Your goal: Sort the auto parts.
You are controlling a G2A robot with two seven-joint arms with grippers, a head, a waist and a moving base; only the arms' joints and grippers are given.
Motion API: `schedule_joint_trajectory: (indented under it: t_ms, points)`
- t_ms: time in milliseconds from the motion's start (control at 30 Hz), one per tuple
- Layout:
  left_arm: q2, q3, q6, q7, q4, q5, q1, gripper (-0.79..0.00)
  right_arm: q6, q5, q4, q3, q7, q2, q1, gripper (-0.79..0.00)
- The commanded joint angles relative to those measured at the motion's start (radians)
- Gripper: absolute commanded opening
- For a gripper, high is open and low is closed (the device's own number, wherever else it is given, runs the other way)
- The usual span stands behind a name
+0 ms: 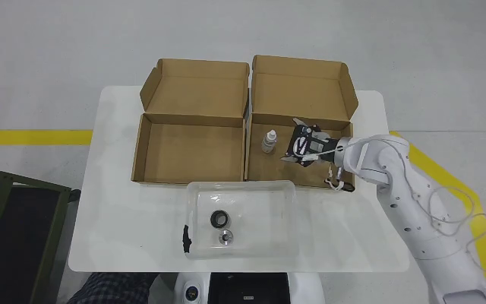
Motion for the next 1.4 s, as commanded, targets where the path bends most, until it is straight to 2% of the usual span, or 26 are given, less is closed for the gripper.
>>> schedule_joint_trajectory:
  t_ms: [0,267,567,967,1233,1367]
  points:
    - [0.000,0.000,0.000,0.000,0.000,0.000,0.000,0.000,-0.002,0.010,-0.034,0.014,-0.006,0.003,-0.014,-0.095]
    - [0.000,0.000,0.000,0.000,0.000,0.000,0.000,0.000,-0.020,0.060,-0.188,0.049,-0.035,0.014,-0.090,-0.080]
    - [0.000,0.000,0.000,0.000,0.000,0.000,0.000,0.000,-0.033,0.040,-0.320,-0.026,-0.029,0.014,-0.175,-0.065]
    - [0.000,0.000,0.000,0.000,0.000,0.000,0.000,0.000,-0.012,-0.035,-0.315,-0.226,-0.023,-0.015,-0.172,-0.074]
    - [0.000,0.000,0.000,0.000,0.000,0.000,0.000,0.000,0.012,-0.068,-0.264,-0.316,-0.037,-0.038,-0.144,-0.117]
    - [0.000,0.000,0.000,0.000,0.000,0.000,0.000,0.000,0.024,-0.081,-0.235,-0.346,-0.049,-0.048,-0.129,-0.111]
